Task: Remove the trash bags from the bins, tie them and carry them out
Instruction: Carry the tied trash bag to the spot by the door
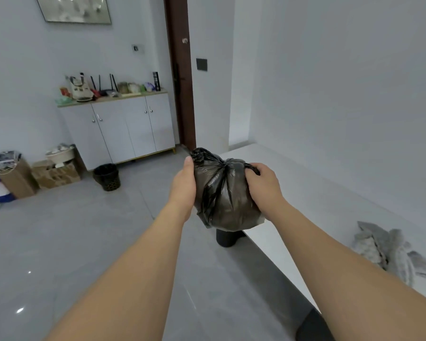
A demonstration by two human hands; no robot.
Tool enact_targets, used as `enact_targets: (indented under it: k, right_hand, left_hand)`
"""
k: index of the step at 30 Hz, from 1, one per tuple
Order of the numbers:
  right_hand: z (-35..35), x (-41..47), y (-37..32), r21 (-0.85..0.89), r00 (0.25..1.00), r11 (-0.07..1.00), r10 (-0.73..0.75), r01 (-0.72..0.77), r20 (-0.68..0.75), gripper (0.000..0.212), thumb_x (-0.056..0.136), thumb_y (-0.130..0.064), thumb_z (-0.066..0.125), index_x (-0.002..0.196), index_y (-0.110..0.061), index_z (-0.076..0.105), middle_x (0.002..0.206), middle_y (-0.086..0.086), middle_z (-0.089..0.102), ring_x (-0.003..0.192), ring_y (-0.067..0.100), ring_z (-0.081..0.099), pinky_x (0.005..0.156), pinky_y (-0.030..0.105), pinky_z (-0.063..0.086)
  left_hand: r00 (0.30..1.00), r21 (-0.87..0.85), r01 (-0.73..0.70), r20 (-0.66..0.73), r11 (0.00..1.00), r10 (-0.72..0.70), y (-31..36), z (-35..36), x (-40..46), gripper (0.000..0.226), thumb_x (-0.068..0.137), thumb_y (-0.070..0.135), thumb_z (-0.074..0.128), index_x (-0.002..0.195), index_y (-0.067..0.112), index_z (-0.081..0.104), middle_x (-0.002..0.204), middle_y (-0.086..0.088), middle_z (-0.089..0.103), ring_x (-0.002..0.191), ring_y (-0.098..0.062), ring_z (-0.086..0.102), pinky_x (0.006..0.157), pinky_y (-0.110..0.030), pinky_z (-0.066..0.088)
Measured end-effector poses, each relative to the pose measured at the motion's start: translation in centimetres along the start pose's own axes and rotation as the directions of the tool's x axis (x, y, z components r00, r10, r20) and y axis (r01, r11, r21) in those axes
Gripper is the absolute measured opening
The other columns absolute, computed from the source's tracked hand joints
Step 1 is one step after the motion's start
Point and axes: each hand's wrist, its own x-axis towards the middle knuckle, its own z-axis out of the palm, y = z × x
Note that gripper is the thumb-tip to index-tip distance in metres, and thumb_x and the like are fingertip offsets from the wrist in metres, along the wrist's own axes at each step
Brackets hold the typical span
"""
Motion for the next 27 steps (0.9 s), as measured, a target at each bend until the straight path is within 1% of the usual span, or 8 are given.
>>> enact_targets:
  k: [2,4,8,10,15,19,24,27]
  right_hand:
    - [1.1,-0.3,-0.3,0.016,1.000,1.000,0.014,-0.014,-0.003,0.027,0.089,-0.028,0.049,0.109,-0.023,0.066,0.103,-0.007,0.068,0.097,0.014,0.062,0.087,0.034,0.051]
    - [2.3,-0.5,-0.5,0.031,1.000,0.999,0.013,-0.013,-0.006,0.025,0.088,-0.027,0.050,0.107,-0.024,0.066,0.101,-0.008,0.068,0.096,0.015,0.062,0.089,0.036,0.051]
    - [4.7,-0.6,-0.9,0.052,1.000,0.999,0.005,-0.005,0.002,0.022,0.088,-0.027,0.051,0.104,-0.025,0.066,0.099,-0.009,0.068,0.095,0.014,0.062,0.088,0.035,0.051]
    - [6.2,-0.4,-1.1,0.059,1.000,0.998,-0.004,0.004,0.013,0.021,0.087,-0.027,0.051,0.102,-0.026,0.066,0.097,-0.009,0.067,0.095,0.014,0.062,0.086,0.034,0.051]
    - [12.3,0.4,-2.6,0.070,0.998,0.998,0.000,-0.004,0.059,0.024,0.087,-0.028,0.050,0.103,-0.023,0.067,0.099,-0.005,0.069,0.094,0.017,0.063,0.088,0.038,0.052]
    - [19.7,1.8,-5.3,0.086,0.997,0.996,-0.036,0.030,0.069,0.020,0.086,-0.025,0.050,0.094,-0.025,0.068,0.093,-0.005,0.070,0.091,0.016,0.063,0.086,0.036,0.052]
    - [29.8,3.8,-8.0,0.112,0.995,0.994,-0.030,0.019,0.091,0.024,0.088,-0.026,0.051,0.107,-0.022,0.067,0.101,-0.003,0.069,0.096,0.017,0.063,0.085,0.034,0.051]
    - [34.6,5.4,-9.3,0.115,0.994,0.993,-0.027,0.015,0.103,0.024,0.088,-0.027,0.052,0.107,-0.023,0.067,0.101,-0.004,0.069,0.096,0.016,0.063,0.087,0.035,0.052]
  left_hand:
    - [1.000,0.005,-0.002,0.004,1.000,0.002,0.1,-1.4,0.4,0.044,0.090,0.068,0.037,0.089,0.031,0.062,0.105,0.005,0.068,0.102,-0.020,0.063,0.097,-0.044,0.049]
    - [1.000,-0.004,-0.020,0.015,1.000,0.020,0.4,-2.7,1.0,0.041,0.092,0.064,0.039,0.086,0.030,0.063,0.099,0.007,0.069,0.098,-0.017,0.065,0.094,-0.041,0.050]
    - [0.998,0.037,-0.062,0.020,0.997,0.061,0.5,-4.9,1.7,0.037,0.093,0.054,0.047,0.096,0.023,0.067,0.098,0.001,0.072,0.091,-0.019,0.066,0.074,-0.035,0.051]
    - [0.997,0.058,-0.083,-0.006,0.995,0.083,0.4,-6.3,2.1,0.033,0.093,0.046,0.049,0.099,0.017,0.065,0.099,-0.003,0.071,0.089,-0.021,0.065,0.069,-0.033,0.048]
    - [0.994,0.076,-0.089,-0.064,0.993,0.094,0.6,-11.3,4.7,0.029,0.096,0.042,0.047,0.095,0.018,0.064,0.098,-0.004,0.069,0.091,-0.022,0.064,0.078,-0.037,0.051]
    - [0.991,0.059,-0.088,-0.093,0.994,0.094,2.1,-17.4,9.2,0.030,0.097,0.043,0.046,0.095,0.019,0.063,0.096,-0.002,0.068,0.087,-0.020,0.062,0.071,-0.034,0.049]
    - [0.987,0.035,-0.103,-0.125,0.994,0.106,3.8,-25.7,15.5,0.029,0.097,0.041,0.048,0.089,0.018,0.064,0.090,0.000,0.068,0.087,-0.020,0.063,0.074,-0.033,0.051]
    - [0.987,0.028,-0.079,-0.139,0.997,0.082,4.7,-29.3,19.0,0.026,0.096,0.042,0.050,0.093,0.021,0.064,0.096,0.000,0.069,0.093,-0.020,0.065,0.084,-0.038,0.053]
